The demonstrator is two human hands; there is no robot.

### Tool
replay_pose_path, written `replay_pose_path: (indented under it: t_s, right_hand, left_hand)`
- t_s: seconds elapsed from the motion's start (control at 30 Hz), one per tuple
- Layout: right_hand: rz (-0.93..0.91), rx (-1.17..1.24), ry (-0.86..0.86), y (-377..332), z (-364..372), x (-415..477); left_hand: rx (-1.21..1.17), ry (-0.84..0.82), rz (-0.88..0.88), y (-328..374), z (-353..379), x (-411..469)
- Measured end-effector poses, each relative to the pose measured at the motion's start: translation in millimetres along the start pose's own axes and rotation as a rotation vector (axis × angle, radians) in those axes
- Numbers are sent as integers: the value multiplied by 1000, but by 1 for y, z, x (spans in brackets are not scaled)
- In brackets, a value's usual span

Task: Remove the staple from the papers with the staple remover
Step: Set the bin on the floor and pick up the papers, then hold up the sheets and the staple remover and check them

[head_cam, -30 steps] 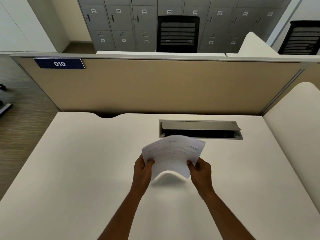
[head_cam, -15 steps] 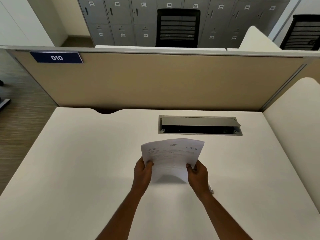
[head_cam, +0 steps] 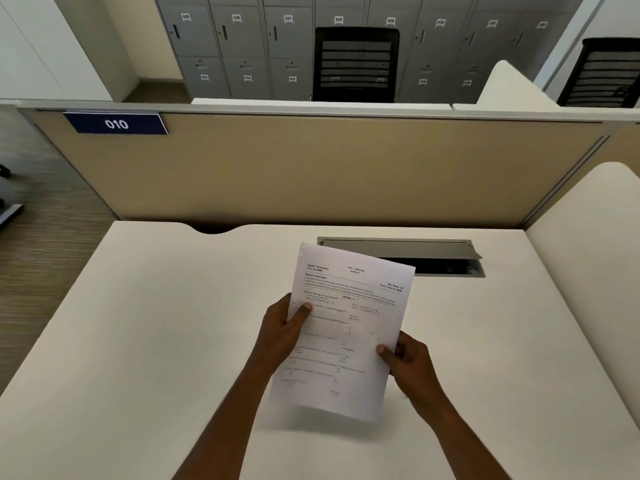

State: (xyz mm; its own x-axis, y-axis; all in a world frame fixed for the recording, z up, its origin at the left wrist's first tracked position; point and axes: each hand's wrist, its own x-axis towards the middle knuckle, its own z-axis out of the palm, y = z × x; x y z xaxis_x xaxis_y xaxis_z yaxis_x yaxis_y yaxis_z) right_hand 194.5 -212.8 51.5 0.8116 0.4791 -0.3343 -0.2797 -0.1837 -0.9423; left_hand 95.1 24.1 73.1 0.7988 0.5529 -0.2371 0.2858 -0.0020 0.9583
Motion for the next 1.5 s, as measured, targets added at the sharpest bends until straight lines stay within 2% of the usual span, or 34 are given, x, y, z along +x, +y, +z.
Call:
replay_pose_path:
  t_s: [0.17,0.23,0.3,0.33,0.4,0.5,0.6,0.8,0.97,1.13,1.2,1.3,1.5]
  right_hand:
    - [75,116,-164,-14,-20,1]
    - [104,158,-80,-9,-36,11]
    - [114,134,94,8,-51,23]
    - [130,18,216,19,-59,30]
    - [186,-375,389,46,-70,42]
    - [249,-755,369,80,-70,44]
    - [229,-902,321,106,-64,41]
    - [233,-969,398,120,-54,38]
    - [203,-883,470,119,-51,39]
    - [96,-634,549,90,-54,42]
    - [-14,-498,578,64,-55,43]
    - [-116,-232,529,14,-58,43]
    - [-374,4,495,-85,-59,37]
  left_hand:
    - [97,-28,21,11,-11,7]
    - [150,-35,37,15,-19,9]
    - [202,-38,55,18,-26,10]
    - [224,-45,60,18,-28,10]
    - [268,-56,66,16,-30,10]
    - [301,-67,48,11,-31,7]
    - [292,-81,30,5,-28,4]
    - [233,-106,-12,3,-25,-4]
    - [196,-96,-30,9,-23,-7]
    - [125,-93,-53,16,-22,-9]
    - [91,-107,-53,23,-22,-11]
    - [73,-127,-44,32,-25,-13]
    - [41,-184,-38,47,-24,-13]
